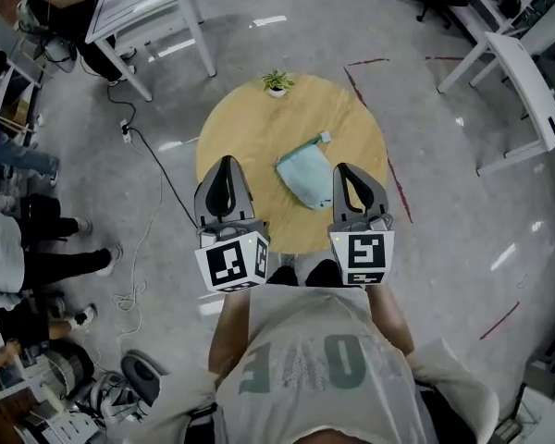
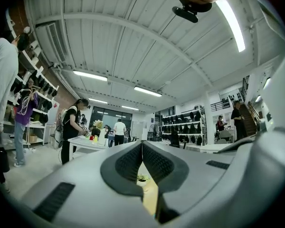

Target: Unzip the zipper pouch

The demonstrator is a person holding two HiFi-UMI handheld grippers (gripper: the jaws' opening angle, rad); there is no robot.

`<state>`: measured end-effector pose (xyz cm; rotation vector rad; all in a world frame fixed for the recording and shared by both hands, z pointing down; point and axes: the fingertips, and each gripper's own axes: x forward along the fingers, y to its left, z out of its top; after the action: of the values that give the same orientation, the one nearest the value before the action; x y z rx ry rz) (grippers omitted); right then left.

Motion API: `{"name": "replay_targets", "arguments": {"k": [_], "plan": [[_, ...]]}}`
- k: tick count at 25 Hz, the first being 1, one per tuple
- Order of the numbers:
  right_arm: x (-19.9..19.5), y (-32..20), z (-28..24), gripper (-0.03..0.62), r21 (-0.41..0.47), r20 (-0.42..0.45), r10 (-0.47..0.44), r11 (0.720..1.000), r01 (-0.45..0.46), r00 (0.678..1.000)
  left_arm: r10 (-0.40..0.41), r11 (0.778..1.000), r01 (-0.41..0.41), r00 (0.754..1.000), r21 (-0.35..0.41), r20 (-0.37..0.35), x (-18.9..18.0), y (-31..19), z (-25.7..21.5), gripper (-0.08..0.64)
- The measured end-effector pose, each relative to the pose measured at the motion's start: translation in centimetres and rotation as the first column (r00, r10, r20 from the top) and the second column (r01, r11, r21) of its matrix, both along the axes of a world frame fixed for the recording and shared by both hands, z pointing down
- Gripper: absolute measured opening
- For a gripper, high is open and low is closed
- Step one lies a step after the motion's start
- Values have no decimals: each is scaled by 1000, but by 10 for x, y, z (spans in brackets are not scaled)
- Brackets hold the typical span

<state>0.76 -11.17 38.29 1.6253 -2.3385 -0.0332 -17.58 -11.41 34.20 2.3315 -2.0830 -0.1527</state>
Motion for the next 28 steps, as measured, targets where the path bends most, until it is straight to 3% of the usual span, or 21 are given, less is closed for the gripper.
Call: {"name": "replay_targets", "arguments": {"k": [7, 23, 24, 28], "plan": [[-2, -29, 8, 31, 5, 18, -19, 1000, 19, 1000, -17, 999, 18, 999, -30, 48, 3, -25, 19, 26], [-19, -48, 22, 32, -32, 60, -117, 992, 120, 991, -74, 995, 77, 995, -56, 62, -1, -42, 26, 26], [-22, -48, 22, 40, -37, 61, -130, 991, 132, 990, -77, 995, 81, 995, -58, 62, -3, -42, 26, 27], [-34, -53, 34, 174, -83, 48, -152, 984, 156, 987, -92, 993, 96, 994, -71, 63, -9, -43, 32, 28]]}}
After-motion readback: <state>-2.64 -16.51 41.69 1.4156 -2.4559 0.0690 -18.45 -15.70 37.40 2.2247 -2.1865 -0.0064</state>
